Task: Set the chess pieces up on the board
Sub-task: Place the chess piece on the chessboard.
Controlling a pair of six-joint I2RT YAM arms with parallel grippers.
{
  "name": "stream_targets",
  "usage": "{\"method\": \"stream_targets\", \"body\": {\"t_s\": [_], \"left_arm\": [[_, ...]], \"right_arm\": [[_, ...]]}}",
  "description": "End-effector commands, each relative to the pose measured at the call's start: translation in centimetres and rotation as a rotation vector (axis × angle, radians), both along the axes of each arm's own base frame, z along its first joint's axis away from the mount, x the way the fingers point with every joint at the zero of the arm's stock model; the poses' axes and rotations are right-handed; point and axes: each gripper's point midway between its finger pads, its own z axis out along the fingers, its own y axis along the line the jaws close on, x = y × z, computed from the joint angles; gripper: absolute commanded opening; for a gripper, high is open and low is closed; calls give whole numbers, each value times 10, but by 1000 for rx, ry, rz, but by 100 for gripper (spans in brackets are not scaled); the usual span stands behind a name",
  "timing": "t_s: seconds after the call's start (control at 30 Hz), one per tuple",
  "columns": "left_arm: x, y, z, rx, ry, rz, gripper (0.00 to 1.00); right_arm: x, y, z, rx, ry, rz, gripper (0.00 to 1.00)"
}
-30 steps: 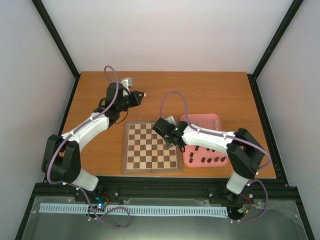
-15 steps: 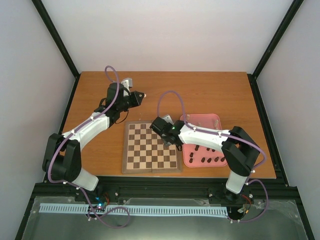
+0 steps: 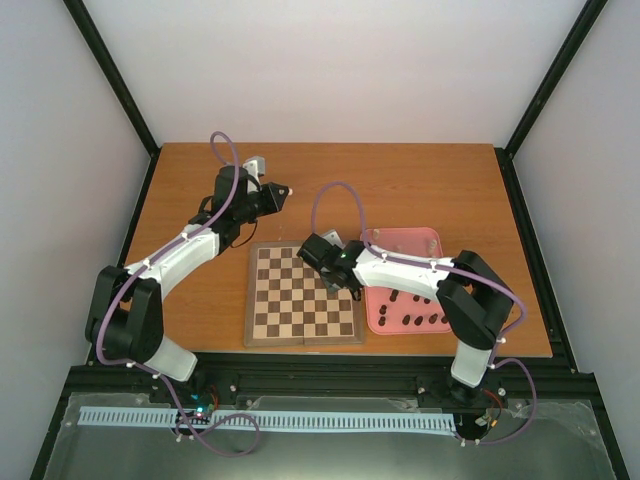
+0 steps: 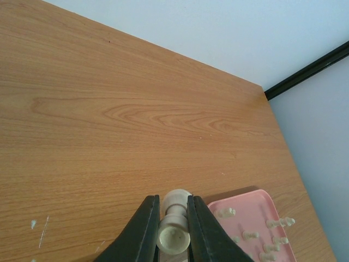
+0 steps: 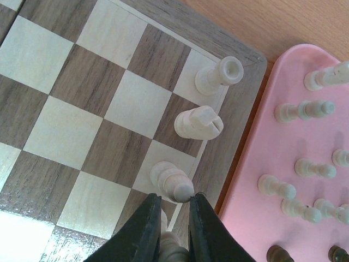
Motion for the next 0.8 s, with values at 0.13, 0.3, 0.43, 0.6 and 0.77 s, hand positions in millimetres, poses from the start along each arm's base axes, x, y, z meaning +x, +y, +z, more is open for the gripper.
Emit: {"method": "stream_targets", "body": {"t_s": [0.13,0.3,0.43,0.6,0.77], "left_arm": [[9,-3,17,-4,-53,-16,1],[9,-2,16,-4,-52,-16,1],[10,-2,17,-4,-53,-15,1],[10,-2,18,-4,-54,-15,1],[10,-2,15,-4,-48,-15,1]], "right_arm": [[3,10,-1,4,-4,14,16],[2,11,-4,-2,10,19,19],[1,10,-4,-5,14,18,21],[0,9,0,0,11,18,28],[-1,9,1,6,15,24,29]]}}
